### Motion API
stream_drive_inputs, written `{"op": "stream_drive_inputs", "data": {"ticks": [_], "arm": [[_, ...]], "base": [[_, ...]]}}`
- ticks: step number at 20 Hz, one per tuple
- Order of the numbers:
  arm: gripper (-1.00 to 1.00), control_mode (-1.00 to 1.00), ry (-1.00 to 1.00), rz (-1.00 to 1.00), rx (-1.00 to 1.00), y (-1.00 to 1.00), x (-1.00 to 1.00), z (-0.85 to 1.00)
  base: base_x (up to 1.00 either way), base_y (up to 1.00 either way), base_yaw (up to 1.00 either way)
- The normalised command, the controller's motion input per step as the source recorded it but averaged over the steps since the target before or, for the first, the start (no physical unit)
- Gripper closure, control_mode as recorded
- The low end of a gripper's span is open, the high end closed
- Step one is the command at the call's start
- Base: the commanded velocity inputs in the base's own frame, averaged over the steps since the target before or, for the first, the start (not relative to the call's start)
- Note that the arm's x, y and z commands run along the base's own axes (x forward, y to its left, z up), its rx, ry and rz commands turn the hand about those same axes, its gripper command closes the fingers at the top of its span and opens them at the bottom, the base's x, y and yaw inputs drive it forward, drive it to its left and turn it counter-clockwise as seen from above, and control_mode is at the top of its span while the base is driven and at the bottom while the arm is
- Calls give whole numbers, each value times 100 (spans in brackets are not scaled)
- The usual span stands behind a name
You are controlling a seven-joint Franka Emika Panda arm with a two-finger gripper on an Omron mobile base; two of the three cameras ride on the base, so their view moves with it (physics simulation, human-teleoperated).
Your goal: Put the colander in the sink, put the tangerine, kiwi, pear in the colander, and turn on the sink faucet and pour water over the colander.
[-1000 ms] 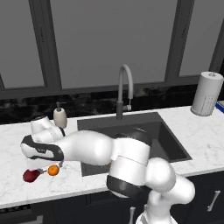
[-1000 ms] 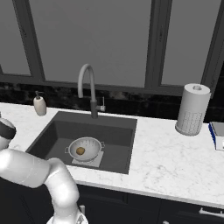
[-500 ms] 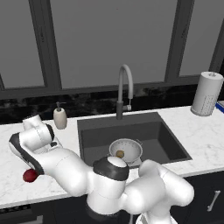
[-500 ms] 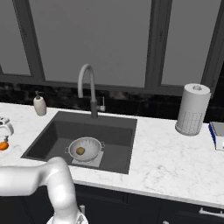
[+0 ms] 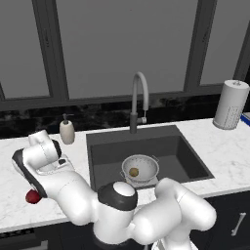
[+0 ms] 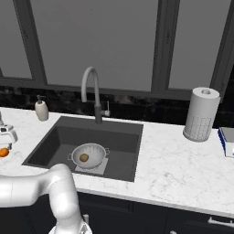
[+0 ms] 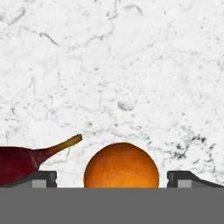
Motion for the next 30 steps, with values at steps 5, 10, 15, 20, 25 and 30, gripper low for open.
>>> {"op": "stream_drive_inputs", "data": {"ticks": [5, 10, 15, 20, 25, 30], "arm": [[-100, -100, 0, 0, 0, -10, 0, -18], [-100, -100, 0, 0, 0, -20, -7, -12], [-100, -100, 0, 0, 0, -21, -10, -9], [-100, -100, 0, 0, 0, -5, -9, -16], [-100, -100, 0, 0, 0, 0, 0, -14], [-100, -100, 0, 0, 0, 0, 0, -22]], "base": [[0, 0, 0], [0, 0, 0], [0, 0, 0], [0, 0, 0], [0, 0, 0], [0, 0, 0]]}}
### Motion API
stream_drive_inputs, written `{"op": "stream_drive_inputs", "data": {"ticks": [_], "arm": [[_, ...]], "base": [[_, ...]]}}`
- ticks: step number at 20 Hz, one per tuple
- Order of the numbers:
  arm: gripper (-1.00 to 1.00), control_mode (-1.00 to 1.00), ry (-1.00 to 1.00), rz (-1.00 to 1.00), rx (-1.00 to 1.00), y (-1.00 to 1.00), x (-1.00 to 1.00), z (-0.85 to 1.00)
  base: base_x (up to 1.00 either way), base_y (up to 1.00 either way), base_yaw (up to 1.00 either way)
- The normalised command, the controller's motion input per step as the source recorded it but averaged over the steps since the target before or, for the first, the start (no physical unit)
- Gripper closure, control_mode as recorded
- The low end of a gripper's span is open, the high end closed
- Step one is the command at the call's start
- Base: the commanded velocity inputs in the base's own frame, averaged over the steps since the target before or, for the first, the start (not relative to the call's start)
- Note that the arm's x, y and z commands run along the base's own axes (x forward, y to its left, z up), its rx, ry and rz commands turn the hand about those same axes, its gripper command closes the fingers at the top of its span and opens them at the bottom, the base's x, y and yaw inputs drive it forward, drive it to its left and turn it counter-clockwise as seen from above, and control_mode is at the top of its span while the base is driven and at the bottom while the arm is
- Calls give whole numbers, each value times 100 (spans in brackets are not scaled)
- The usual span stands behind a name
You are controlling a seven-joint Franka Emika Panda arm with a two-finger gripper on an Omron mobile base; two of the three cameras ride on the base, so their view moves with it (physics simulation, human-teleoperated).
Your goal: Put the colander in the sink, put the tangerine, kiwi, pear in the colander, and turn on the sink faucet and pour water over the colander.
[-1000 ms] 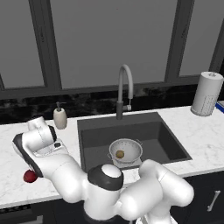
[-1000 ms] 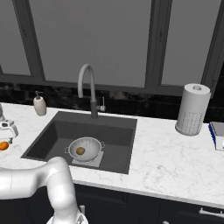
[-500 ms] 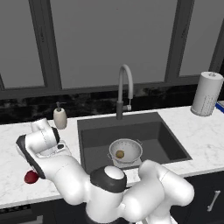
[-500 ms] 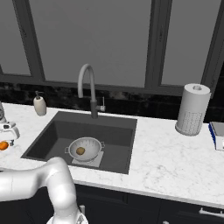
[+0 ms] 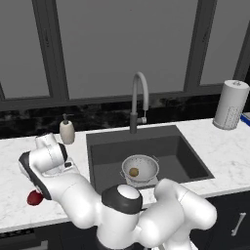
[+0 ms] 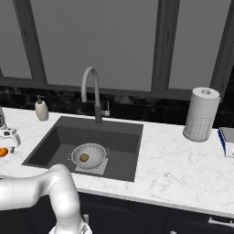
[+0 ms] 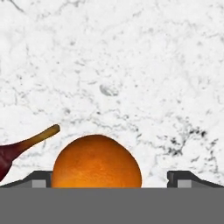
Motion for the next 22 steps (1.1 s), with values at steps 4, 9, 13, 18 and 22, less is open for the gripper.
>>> {"op": "stream_drive_inputs", "data": {"ticks": [4, 9, 13, 18, 22], "arm": [[100, -100, 0, 0, -1, 3, 0, -34], [100, -100, 0, 0, -1, 3, 0, -20], [100, -100, 0, 0, 0, 0, 0, 0], [100, -100, -1, -3, 0, -32, -8, 3], [100, -100, -4, -15, 0, -89, -13, 16]], "base": [[0, 0, 0], [0, 0, 0], [0, 0, 0], [0, 0, 0], [0, 0, 0]]}}
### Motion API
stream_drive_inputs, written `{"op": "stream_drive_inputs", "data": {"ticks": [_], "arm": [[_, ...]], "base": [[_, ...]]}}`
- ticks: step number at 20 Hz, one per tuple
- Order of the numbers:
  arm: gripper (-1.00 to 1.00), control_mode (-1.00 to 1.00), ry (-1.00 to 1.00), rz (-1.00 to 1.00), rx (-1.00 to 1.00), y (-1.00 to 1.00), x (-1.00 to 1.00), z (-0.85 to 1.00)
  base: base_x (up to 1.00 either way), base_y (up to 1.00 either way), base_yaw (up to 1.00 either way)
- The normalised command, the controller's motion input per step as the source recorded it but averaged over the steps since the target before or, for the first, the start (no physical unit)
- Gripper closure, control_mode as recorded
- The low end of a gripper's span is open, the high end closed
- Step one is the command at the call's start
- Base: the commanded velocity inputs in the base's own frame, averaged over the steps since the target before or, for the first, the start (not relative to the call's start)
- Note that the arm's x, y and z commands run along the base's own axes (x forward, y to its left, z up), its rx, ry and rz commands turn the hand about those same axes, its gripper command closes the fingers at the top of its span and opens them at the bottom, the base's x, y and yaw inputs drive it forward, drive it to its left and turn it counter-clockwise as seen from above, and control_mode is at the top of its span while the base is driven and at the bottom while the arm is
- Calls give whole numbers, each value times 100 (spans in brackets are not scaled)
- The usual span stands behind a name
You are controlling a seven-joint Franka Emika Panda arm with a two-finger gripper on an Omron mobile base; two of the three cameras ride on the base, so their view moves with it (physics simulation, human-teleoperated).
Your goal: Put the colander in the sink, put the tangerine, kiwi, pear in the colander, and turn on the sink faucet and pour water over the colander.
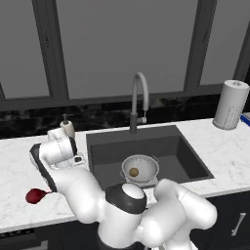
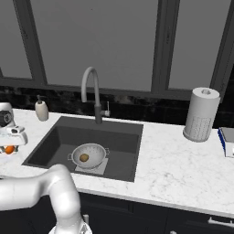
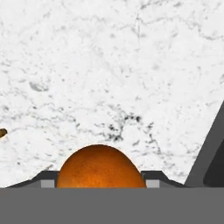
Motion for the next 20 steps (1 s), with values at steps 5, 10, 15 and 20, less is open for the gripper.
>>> {"op": "stream_drive_inputs", "data": {"ticks": [5, 10, 15, 20], "arm": [[100, -100, -7, -13, 0, -100, -13, 18], [100, -100, -8, -10, 0, -100, 0, 5], [100, -100, -14, -5, 0, -99, 3, 0], [100, -100, -16, 0, 0, -85, 25, 0]], "base": [[0, 0, 0], [0, 0, 0], [0, 0, 0], [0, 0, 0]]}}
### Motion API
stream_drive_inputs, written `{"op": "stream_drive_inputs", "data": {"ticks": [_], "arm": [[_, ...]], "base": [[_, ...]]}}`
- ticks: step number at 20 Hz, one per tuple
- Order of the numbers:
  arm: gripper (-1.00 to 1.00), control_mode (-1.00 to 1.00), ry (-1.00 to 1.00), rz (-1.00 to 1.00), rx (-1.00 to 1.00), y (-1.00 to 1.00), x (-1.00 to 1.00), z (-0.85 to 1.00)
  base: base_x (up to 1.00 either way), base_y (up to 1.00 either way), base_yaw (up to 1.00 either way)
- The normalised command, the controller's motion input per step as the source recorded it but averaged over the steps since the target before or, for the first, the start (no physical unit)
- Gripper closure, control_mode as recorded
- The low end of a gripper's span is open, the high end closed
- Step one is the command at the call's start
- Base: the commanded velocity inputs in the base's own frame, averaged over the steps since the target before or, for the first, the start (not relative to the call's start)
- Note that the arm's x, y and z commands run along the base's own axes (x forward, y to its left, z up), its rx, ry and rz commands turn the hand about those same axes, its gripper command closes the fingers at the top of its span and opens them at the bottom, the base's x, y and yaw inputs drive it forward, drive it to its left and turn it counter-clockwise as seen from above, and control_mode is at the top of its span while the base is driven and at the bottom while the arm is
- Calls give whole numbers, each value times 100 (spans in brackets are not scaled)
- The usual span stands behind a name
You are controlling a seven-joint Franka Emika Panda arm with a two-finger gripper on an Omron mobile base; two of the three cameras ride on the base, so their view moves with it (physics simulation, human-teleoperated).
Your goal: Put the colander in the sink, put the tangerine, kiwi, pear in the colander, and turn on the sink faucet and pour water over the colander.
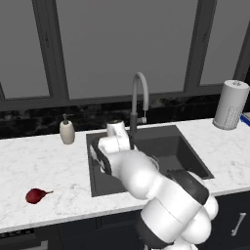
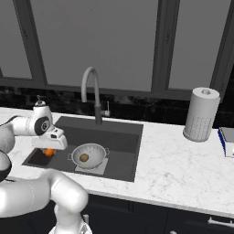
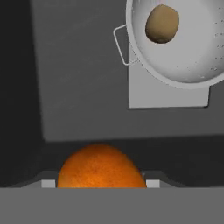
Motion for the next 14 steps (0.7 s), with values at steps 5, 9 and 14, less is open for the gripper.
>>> {"op": "stream_drive_inputs", "data": {"ticks": [5, 9, 14], "arm": [[100, -100, -5, -3, 0, -62, 45, 0], [100, -100, 3, -7, 0, -52, 39, 3], [100, -100, 3, -5, 0, -25, 37, -3]], "base": [[0, 0, 0], [0, 0, 0], [0, 0, 0]]}}
